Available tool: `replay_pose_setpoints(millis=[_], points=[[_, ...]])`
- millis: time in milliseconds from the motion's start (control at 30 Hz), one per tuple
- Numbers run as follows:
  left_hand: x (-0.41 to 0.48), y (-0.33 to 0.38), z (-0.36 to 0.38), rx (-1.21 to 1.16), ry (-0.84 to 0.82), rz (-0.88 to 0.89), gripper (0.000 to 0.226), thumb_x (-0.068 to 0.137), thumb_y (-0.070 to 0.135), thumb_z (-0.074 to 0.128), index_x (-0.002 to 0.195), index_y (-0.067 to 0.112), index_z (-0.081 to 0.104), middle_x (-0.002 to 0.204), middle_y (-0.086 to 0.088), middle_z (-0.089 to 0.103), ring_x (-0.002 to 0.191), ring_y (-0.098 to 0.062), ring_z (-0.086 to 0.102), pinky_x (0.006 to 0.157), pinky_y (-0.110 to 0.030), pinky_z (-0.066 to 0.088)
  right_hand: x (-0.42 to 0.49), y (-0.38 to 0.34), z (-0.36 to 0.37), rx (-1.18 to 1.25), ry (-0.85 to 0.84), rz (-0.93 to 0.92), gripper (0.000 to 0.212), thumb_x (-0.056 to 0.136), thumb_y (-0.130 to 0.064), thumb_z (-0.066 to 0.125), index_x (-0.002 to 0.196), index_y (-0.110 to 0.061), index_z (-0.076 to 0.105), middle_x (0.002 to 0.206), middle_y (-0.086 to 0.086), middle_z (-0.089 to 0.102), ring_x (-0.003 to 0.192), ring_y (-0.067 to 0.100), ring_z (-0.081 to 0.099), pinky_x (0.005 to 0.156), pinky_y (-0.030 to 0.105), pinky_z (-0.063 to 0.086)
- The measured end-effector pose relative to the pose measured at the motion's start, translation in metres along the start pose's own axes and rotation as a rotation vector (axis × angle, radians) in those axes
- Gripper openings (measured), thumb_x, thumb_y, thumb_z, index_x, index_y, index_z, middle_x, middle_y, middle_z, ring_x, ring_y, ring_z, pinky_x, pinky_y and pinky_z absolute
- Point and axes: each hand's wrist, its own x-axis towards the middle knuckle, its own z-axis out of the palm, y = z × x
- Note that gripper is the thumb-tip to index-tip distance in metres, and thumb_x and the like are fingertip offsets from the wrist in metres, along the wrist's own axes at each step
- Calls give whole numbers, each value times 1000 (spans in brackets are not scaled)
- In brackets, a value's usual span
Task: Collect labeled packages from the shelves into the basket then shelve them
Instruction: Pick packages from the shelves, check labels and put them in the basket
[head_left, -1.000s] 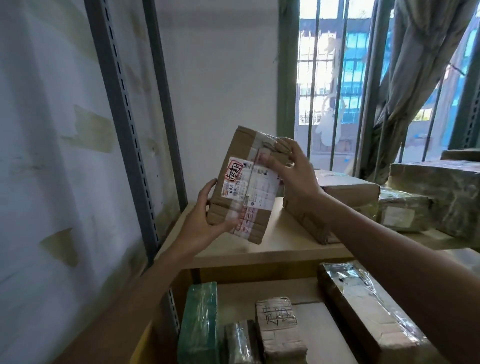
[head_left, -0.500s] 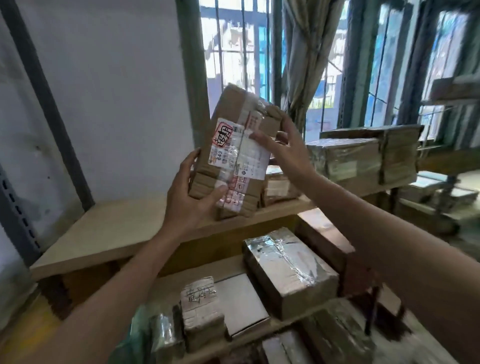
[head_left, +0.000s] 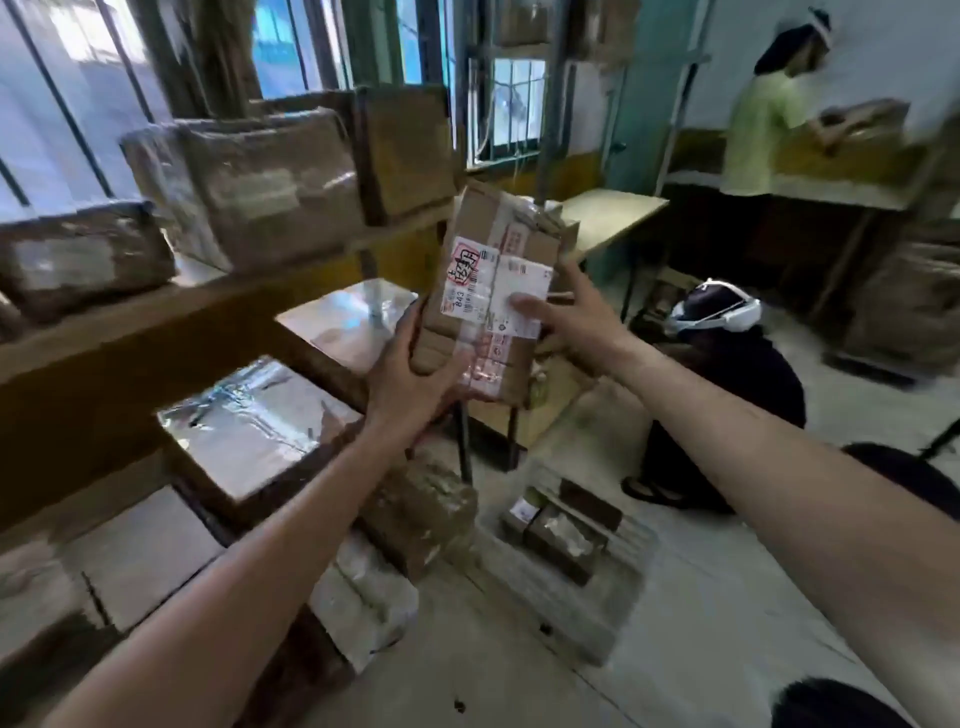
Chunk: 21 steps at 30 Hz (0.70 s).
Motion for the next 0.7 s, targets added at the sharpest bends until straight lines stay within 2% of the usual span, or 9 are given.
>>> replay_pose_setpoints(millis=[33, 100, 200, 267, 333, 400, 467, 567, 700], points=[[-2, -5, 24, -55, -18, -26, 67, 78, 35, 70, 135, 36, 36, 114, 19, 59, 91, 18, 55, 75, -2, 43, -5, 20, -14, -25, -41, 55, 80, 72, -40, 76, 140, -26, 35, 128, 4, 58, 109, 22, 59, 79, 38, 55], [-9, -17, 70, -92, -25, -66, 66, 78, 34, 70, 135, 32, 37, 124, 7, 58, 104, 3, 57, 87, -16, 46, -14, 57, -35, -50, -84, 139, 75, 75, -37, 74, 139, -27, 37, 125, 4, 60, 107, 21, 60, 73, 35, 55], [-20, -40, 125, -55, -63, -145, 67, 82, 41, 64, 139, 29, 30, 134, 0, 49, 119, -15, 49, 93, -27, 39, -16, 104, -53, 11, -41, 224, 63, 81, -33, 69, 137, -26, 41, 128, 3, 59, 112, 22, 59, 90, 43, 52], [-24, -59, 150, -33, -141, -208, 64, 87, 39, 56, 142, 29, 24, 138, -3, 45, 122, -20, 46, 96, -30, 39, -14, 131, -60, 32, -40, 286, 55, 86, -33, 64, 135, -27, 43, 127, 4, 59, 112, 24, 59, 93, 48, 50], [-22, -79, 168, -67, -230, -250, 62, 91, 31, 53, 143, 27, 20, 139, -6, 44, 123, -23, 47, 100, -40, 41, -11, 159, -65, 70, -55, 354, 52, 87, -33, 62, 135, -30, 41, 125, 3, 59, 108, 26, 61, 86, 54, 53], [-14, -99, 182, -92, -325, -297, 62, 91, 27, 53, 143, 28, 18, 139, -5, 44, 122, -21, 47, 102, -43, 41, -5, 183, -68, 87, -56, 423, 49, 87, -35, 62, 131, -36, 40, 120, -1, 61, 102, 24, 63, 72, 51, 57], [-3, -120, 195, -85, -417, -321, 65, 90, 25, 55, 142, 28, 17, 137, 0, 46, 121, -16, 47, 102, -40, 41, 6, 205, -71, 80, -41, 438, 43, 89, -31, 61, 126, -37, 42, 115, -5, 61, 98, 17, 63, 65, 35, 55], [20, -152, 215, -35, -494, -313, 65, 87, 22, 60, 141, 20, 23, 133, 0, 49, 117, -10, 50, 91, -12, 43, 31, 237, -76, 47, 7, 446, 38, 90, -22, 59, 125, -27, 45, 109, -9, 59, 87, -1, 59, 59, 18, 47], [55, -192, 240, 54, -526, -376, 72, 84, 30, 63, 143, 23, 22, 141, -2, 39, 113, -5, 44, 82, -13, 41, 54, 282, -79, -21, 50, 529, 39, 90, -17, 60, 127, -14, 48, 117, 2, 62, 100, 12, 57, 78, 25, 50]])
